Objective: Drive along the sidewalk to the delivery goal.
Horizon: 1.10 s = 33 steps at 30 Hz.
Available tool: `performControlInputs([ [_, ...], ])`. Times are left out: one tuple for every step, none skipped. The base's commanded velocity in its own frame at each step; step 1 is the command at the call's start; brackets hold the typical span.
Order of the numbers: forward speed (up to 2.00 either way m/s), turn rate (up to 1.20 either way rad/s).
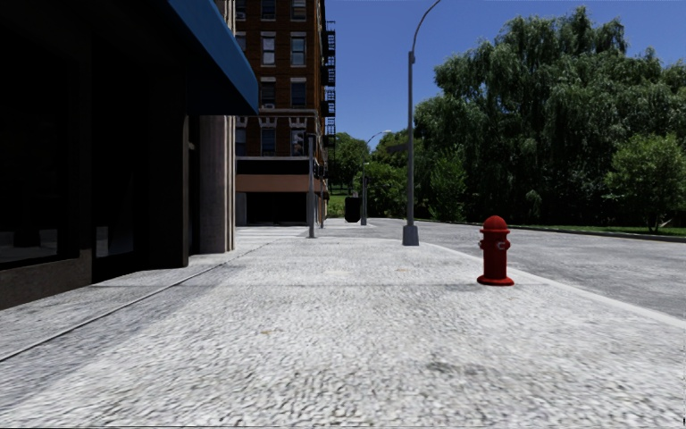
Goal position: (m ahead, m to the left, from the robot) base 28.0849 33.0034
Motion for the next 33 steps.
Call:
performControlInputs([
  [2.00, 0.00],
  [2.00, 0.00],
  [2.00, 0.00],
  [2.00, 0.00],
  [2.00, 0.00],
  [2.00, 0.00],
  [2.00, 0.00],
  [2.00, 0.00],
  [2.00, 0.00],
  [2.00, 0.00],
  [2.00, 0.00],
  [2.00, 0.00],
  [2.00, 0.00],
  [2.00, 0.00],
  [2.00, 0.00],
  [2.00, 0.00],
  [2.00, 0.00],
  [2.00, 0.00],
  [2.00, 0.00],
  [2.00, 0.00],
  [2.00, 0.00],
  [2.00, 0.00],
  [2.00, 0.00],
  [2.00, 0.00],
  [2.00, 0.00],
  [2.00, 0.00],
  [2.00, 0.00],
  [2.00, 0.00],
  [2.00, 0.00],
  [2.00, 0.00],
  [2.00, 0.00],
  [2.00, 0.00],
  [2.00, 0.00],
])
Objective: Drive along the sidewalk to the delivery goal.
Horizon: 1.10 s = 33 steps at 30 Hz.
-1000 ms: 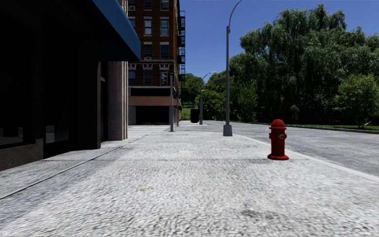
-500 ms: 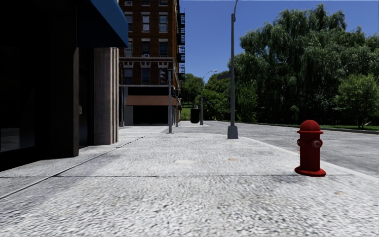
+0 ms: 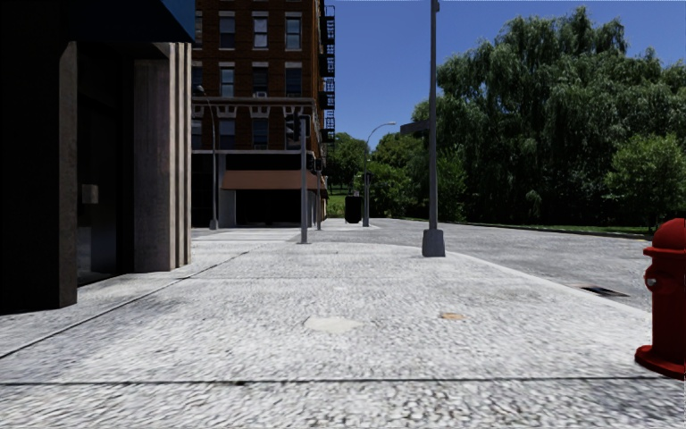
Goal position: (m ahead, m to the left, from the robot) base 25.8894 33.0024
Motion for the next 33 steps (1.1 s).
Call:
performControlInputs([
  [2.00, 0.00],
  [2.00, 0.00],
  [2.00, 0.00],
  [2.00, 0.00],
  [2.00, 0.00],
  [2.00, 0.00],
  [2.00, 0.00],
  [2.00, 0.00],
  [2.00, 0.00],
  [2.00, 0.00],
  [2.00, 0.00],
  [2.00, 0.00],
  [2.00, 0.00],
  [2.00, 0.00],
  [2.00, 0.00],
  [2.00, 0.00],
  [2.00, 0.00],
  [2.00, 0.00],
  [2.00, 0.00],
  [2.00, 0.00],
  [2.00, 0.00],
  [2.00, 0.00],
  [2.00, 0.00],
  [2.00, 0.00],
  [2.00, 0.00],
  [2.00, 0.00],
  [2.00, 0.00],
  [2.00, 0.00],
  [2.00, 0.00],
  [2.00, 0.00],
  [2.00, 0.00],
  [2.00, 0.00],
  [2.00, 0.00],
])
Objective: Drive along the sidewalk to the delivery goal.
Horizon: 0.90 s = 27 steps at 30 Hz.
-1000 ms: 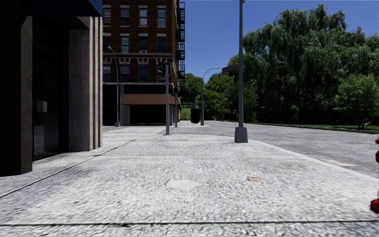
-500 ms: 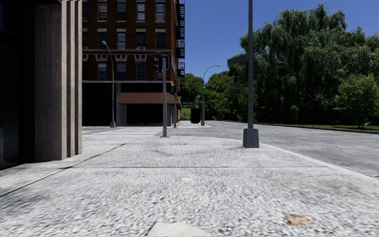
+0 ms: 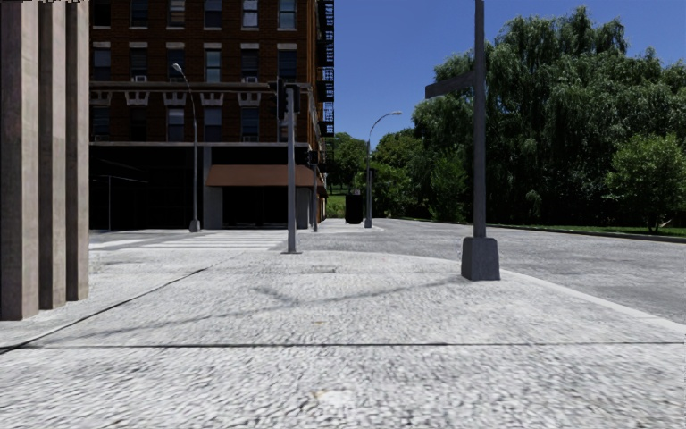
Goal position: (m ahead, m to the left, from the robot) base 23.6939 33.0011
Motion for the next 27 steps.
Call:
performControlInputs([
  [2.00, 0.00],
  [2.00, 0.00],
  [2.00, 0.00],
  [2.00, 0.00],
  [2.00, 0.00],
  [2.00, 0.00],
  [2.00, 0.00],
  [2.00, 0.08],
  [2.00, 0.08],
  [2.00, 0.18],
  [2.00, 0.25],
  [2.00, 0.37],
  [2.00, 0.45],
  [2.00, 0.45],
  [2.00, 0.50],
  [2.00, 0.52],
  [2.00, 0.52],
  [2.00, 0.52],
  [2.00, 0.52],
  [2.00, 0.52],
  [2.00, 0.52],
  [2.00, 0.52],
  [2.00, 0.52],
  [2.00, 0.52],
  [2.00, 0.52],
  [2.00, 0.52],
  [2.00, 0.52],
])
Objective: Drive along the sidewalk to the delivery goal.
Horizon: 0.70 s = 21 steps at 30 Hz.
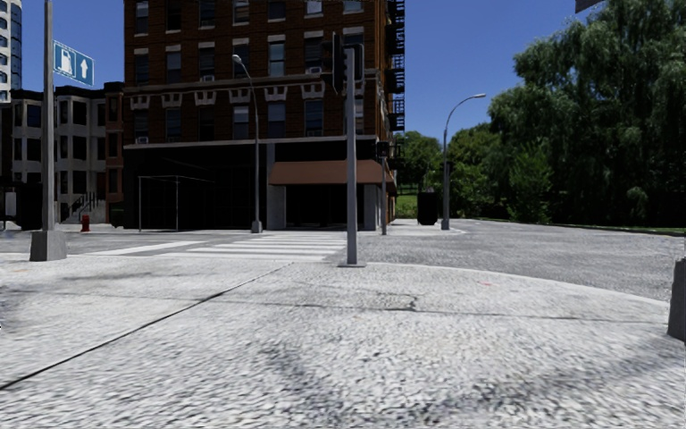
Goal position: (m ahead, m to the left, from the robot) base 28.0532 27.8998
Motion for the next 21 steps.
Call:
performControlInputs([
  [2.00, 0.52],
  [2.00, 0.52],
  [2.00, 0.52],
  [2.00, 0.52],
  [2.00, 0.52],
  [2.00, 0.52],
  [2.00, 0.52],
  [2.00, 0.52],
  [2.00, 0.52],
  [2.00, 0.52],
  [2.00, 0.52],
  [2.00, 0.52],
  [2.00, 0.52],
  [2.00, 0.52],
  [2.00, 0.52],
  [2.00, 0.52],
  [2.00, 0.52],
  [2.00, 0.52],
  [2.00, 0.52],
  [2.00, 0.52],
  [2.00, 0.52],
])
